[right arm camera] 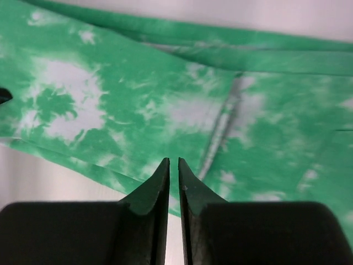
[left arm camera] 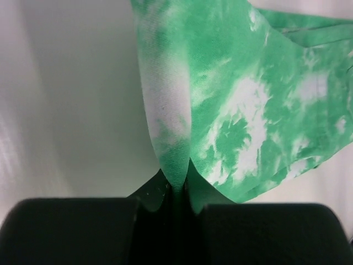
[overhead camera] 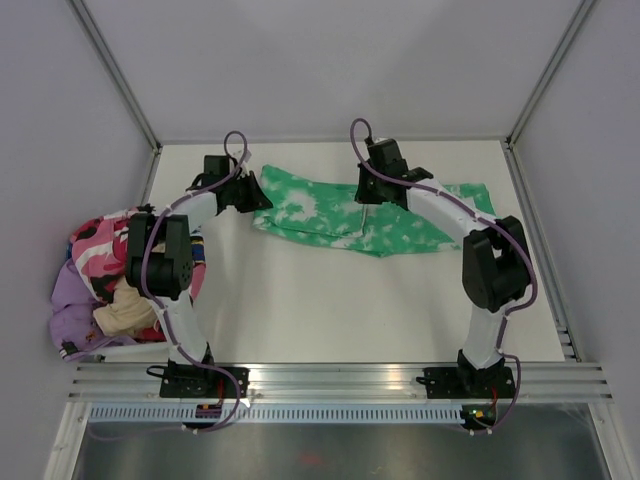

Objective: Fold and stack the trousers
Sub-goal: Fold the trousers

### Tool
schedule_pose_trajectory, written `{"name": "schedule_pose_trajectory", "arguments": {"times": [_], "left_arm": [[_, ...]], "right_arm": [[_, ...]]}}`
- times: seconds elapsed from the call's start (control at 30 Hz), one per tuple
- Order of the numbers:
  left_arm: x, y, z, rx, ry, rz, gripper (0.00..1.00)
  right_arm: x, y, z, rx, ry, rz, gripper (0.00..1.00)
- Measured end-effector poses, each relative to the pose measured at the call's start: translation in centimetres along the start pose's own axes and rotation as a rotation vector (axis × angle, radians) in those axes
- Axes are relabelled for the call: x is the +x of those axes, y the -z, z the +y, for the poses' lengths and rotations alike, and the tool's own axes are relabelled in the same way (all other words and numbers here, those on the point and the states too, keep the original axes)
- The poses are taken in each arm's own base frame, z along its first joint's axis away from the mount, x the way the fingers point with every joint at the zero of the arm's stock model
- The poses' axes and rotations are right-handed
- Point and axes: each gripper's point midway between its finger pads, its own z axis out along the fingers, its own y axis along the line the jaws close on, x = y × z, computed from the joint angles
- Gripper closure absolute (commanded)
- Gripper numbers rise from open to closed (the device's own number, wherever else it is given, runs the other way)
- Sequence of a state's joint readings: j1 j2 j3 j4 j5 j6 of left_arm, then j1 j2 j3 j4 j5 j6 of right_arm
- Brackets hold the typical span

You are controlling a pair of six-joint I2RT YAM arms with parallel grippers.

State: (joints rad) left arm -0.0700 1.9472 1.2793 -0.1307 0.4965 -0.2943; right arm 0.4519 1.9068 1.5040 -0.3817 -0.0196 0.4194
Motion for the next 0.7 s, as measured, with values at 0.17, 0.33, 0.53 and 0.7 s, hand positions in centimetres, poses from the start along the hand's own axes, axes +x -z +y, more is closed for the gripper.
{"name": "schedule_pose_trajectory", "arguments": {"times": [0.17,0.33,0.53,0.7], "left_arm": [[-5.4,5.0,0.3,-0.006,-0.044,-0.125,0.98],[-12.5,10.6,1.2,-0.057,-0.148,-0.267,0.98],[-16.6,14.2,-0.4,-0.12,-0.271,-0.315,0.98],[-19.0,16.9,-3.9,-0.104,-0.262,-0.352,0.98]], "right_arm": [[-4.5,4.8,-1.4,0.043,0.015,-0.129,0.71],[-7.1,7.8,-0.6,0.028,0.044,-0.206,0.7],[-6.5,7.4,-0.7,0.035,0.014,-0.196,0.7],[-3.4,6.1,-2.5,0.093,-0.018,-0.128,0.71]]}}
